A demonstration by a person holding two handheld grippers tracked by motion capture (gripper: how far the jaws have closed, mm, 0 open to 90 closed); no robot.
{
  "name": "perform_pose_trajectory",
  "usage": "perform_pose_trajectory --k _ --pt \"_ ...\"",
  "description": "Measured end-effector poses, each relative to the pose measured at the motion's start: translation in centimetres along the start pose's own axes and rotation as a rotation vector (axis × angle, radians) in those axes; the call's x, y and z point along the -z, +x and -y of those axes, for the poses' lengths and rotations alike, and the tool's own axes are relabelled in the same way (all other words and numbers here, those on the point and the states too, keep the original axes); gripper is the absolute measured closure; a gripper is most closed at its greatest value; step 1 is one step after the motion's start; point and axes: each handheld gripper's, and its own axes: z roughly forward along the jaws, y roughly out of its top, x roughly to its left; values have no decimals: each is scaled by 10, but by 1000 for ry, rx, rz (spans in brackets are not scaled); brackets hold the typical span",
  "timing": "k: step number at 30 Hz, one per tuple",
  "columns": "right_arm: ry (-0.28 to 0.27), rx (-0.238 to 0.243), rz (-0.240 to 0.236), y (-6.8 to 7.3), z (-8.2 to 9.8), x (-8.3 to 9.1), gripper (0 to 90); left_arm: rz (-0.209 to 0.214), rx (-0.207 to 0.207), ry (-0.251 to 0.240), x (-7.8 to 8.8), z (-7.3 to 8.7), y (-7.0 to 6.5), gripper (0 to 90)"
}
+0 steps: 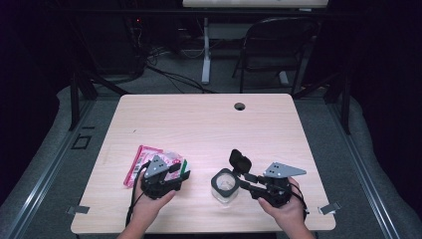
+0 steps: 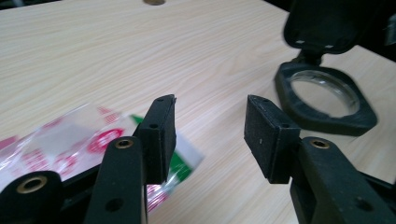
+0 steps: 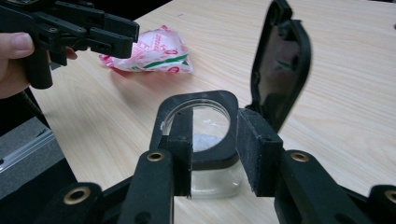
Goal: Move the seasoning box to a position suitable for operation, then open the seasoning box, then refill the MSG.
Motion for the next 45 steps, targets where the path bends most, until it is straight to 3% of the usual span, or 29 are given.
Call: perform_pose_trajectory --k 5,13,17,27,34,39,45 --pt "5 11 -13 1 2 -4 652 -36 14 -13 10 5 13 526" --pt "3 2 -23 1 3 -9 630 -117 -4 -15 24 18 27 503" --pt "6 7 -21 1 3 -9 627 -133 -5 -5 29 23 33 483" --pt "7 -2 -16 -1 4 -10 626 -103 19 49 31 33 44 484" --pt "4 -8 -16 -3 5 -9 625 -137 -6 84 28 35 43 407" --pt "-4 -8 -16 -3 4 -9 623 -126 -2 74 28 35 43 349" --pt "2 -9 -14 -4 5 -9 622 -123 -29 85 25 37 39 304"
